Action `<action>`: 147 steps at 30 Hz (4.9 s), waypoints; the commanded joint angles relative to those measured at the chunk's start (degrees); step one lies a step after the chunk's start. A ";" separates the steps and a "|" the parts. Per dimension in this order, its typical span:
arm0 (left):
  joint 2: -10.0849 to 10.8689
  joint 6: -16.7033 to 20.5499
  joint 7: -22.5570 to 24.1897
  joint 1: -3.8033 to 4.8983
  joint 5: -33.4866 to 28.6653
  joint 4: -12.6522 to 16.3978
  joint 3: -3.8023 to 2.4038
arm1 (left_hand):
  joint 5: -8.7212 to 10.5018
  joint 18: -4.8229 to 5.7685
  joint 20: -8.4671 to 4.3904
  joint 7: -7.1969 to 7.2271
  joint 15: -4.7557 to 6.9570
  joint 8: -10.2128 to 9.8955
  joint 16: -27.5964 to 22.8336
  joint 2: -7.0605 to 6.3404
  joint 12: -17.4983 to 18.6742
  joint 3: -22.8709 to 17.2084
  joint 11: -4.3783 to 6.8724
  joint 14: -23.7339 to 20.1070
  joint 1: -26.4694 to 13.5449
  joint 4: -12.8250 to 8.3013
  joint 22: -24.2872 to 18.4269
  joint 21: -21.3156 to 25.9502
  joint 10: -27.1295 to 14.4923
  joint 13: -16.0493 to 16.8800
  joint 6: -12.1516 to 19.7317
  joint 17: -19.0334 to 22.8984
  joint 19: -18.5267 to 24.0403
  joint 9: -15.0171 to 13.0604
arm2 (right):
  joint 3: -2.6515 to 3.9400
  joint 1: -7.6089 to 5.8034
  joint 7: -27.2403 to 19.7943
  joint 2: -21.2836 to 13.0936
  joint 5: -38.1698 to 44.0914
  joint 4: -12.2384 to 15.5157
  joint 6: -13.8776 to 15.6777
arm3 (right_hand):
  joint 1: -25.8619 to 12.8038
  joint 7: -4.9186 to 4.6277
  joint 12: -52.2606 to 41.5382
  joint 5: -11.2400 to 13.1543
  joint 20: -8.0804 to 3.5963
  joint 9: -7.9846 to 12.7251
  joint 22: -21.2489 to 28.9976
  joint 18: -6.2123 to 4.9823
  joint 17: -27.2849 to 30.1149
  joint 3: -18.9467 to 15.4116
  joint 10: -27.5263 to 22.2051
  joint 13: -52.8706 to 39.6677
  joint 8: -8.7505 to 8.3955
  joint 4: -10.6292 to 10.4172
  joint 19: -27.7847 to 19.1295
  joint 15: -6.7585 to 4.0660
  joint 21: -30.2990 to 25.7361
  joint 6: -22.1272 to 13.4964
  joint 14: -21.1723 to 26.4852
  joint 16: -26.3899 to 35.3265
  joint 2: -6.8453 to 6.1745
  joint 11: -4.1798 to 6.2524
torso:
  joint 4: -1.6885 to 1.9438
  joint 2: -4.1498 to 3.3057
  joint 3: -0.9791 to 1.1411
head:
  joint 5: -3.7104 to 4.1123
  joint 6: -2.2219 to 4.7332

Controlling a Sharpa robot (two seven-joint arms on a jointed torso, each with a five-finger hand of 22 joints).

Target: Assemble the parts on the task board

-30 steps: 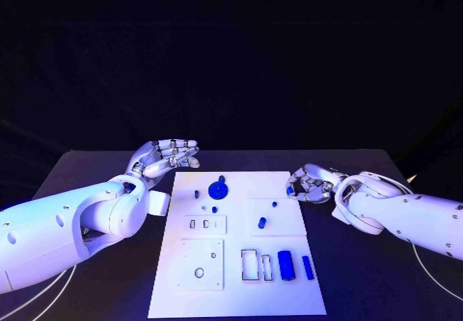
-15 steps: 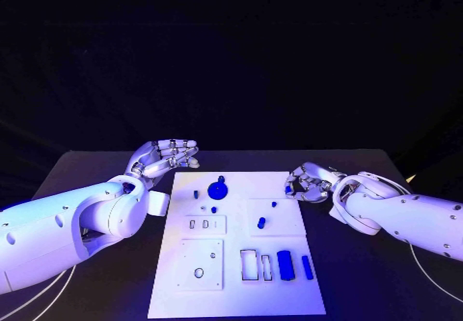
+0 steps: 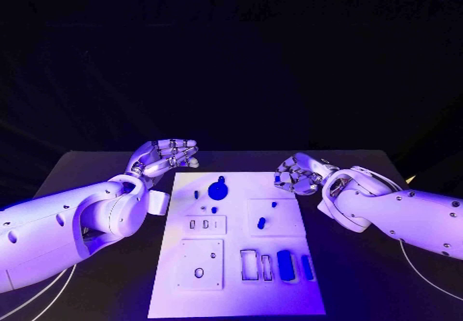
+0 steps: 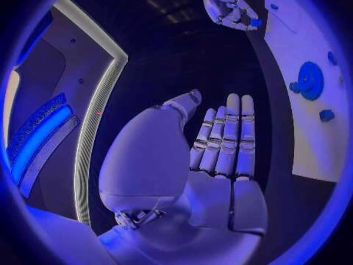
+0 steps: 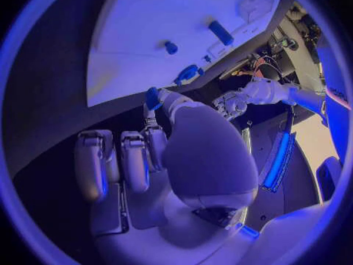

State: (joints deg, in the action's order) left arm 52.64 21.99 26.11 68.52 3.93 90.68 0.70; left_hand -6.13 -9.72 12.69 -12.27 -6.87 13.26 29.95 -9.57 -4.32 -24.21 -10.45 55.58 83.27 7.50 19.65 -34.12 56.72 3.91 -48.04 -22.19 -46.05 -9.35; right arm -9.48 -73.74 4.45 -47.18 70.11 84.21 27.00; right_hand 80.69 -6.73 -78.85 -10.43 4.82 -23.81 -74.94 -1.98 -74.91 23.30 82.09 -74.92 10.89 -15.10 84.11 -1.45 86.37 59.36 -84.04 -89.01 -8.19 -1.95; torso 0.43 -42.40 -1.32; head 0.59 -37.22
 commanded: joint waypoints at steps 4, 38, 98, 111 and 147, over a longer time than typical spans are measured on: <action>-0.36 -0.89 0.40 0.03 -0.40 -0.05 -0.04 | 0.18 -0.46 0.00 -1.19 0.02 -0.30 0.24 0.20 0.15 -0.14 0.11 -0.57 -0.40 0.36 0.11 -0.39 -0.38 0.01 0.31 -0.09 0.41 -0.06 | 0.02 -0.19 5.89 2.73 1.11 3.55 1.14 | -0.58 0.32 0.06 -0.29 -0.36 -1.14 -13.32 1.16 -13.47 0.13 0.27 -4.77 0.80 -0.21 3.91 -0.40 0.43 0.14 -5.55 -0.11 0.29 0.08 | -0.06 0.38 -0.23 | -0.63 -0.07; -1.38 -0.91 0.14 0.03 -0.56 -0.23 -0.02 | 0.20 -0.46 0.01 -1.20 0.01 -0.30 0.26 0.21 0.15 -0.11 0.10 -0.58 -0.50 0.43 0.13 -0.43 -0.38 0.02 0.32 -0.09 0.45 -0.07 | -0.37 6.34 18.64 17.87 15.28 4.15 -1.87 | -2.71 0.44 -0.05 -0.60 -0.45 -1.54 -13.92 1.42 -13.23 -0.20 0.52 -5.08 1.74 -0.20 4.56 -0.48 1.45 0.02 -5.50 0.03 -1.23 0.17 | 0.09 0.65 -0.49 | -2.94 -1.54; -1.21 -1.17 -0.34 0.02 -0.54 -0.72 -0.02 | 0.19 -0.49 0.13 -1.19 -0.03 -0.28 0.41 0.24 0.10 -0.03 0.10 -0.80 -0.76 0.63 0.31 -0.69 -0.41 0.02 0.34 -0.12 0.86 -0.11 | -0.59 7.81 17.40 18.82 16.11 3.45 -1.75 | -5.28 -0.92 4.56 -0.19 0.27 -0.77 -12.97 0.91 -12.39 -2.13 -2.84 -1.68 0.98 -0.36 3.31 0.44 -0.65 -3.77 -5.28 0.53 -5.75 -1.01 | 0.07 0.72 -0.49 | -3.28 -2.02; -1.23 -1.21 -0.43 0.02 -0.54 -0.82 -0.01 | 0.19 -0.49 0.14 -1.19 -0.04 -0.28 0.41 0.24 0.10 -0.02 0.09 -0.85 -0.78 0.64 0.33 -0.71 -0.42 0.02 0.35 -0.12 0.92 -0.12 | -0.60 7.82 16.86 18.68 15.93 3.59 0.49 | -6.69 -1.48 7.52 7.46 0.90 -0.21 -12.50 0.62 -11.86 -8.67 -5.05 0.70 1.02 -1.49 2.66 1.01 -1.98 -6.37 -5.12 0.88 -5.34 -1.60 | 0.04 0.73 -0.49 | -3.30 -2.02; -1.74 -20.22 -42.40 0.72 40.68 -3.07 -0.13 | -0.61 3.17 -7.70 6.49 8.47 31.14 53.55 6.02 -61.39 20.27 8.66 29.61 -16.09 9.40 38.30 -41.02 7.88 43.08 2.65 -53.17 -22.70 -20.49 | 0.41 -4.47 0.54 -1.39 -17.43 10.09 3.30 | -2.29 -2.31 6.31 1.39 1.51 0.45 -10.82 -0.35 -10.97 -11.63 -5.50 0.22 2.17 -1.45 0.51 1.62 -6.62 -9.10 -4.85 1.54 -0.75 -2.31 | -0.58 3.38 0.45 | -4.25 -3.04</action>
State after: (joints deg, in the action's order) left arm 51.13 7.81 -4.89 69.14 35.88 87.41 0.61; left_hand -6.85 -7.45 5.02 -6.03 1.34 44.01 83.41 -3.85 -65.16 -4.10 -1.84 84.07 67.20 16.85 57.65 -74.93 64.20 46.33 -45.42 -74.58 -68.54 -29.54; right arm -9.09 -78.14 7.63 -48.54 57.87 94.36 30.30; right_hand 78.49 -9.00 -72.34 -8.99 6.07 -23.29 -74.94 -1.87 -74.95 11.43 76.45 -74.68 12.85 -16.52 84.10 0.20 79.53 49.73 -84.02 -87.78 -9.26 -4.30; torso -0.07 -39.34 -1.02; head -3.60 -40.18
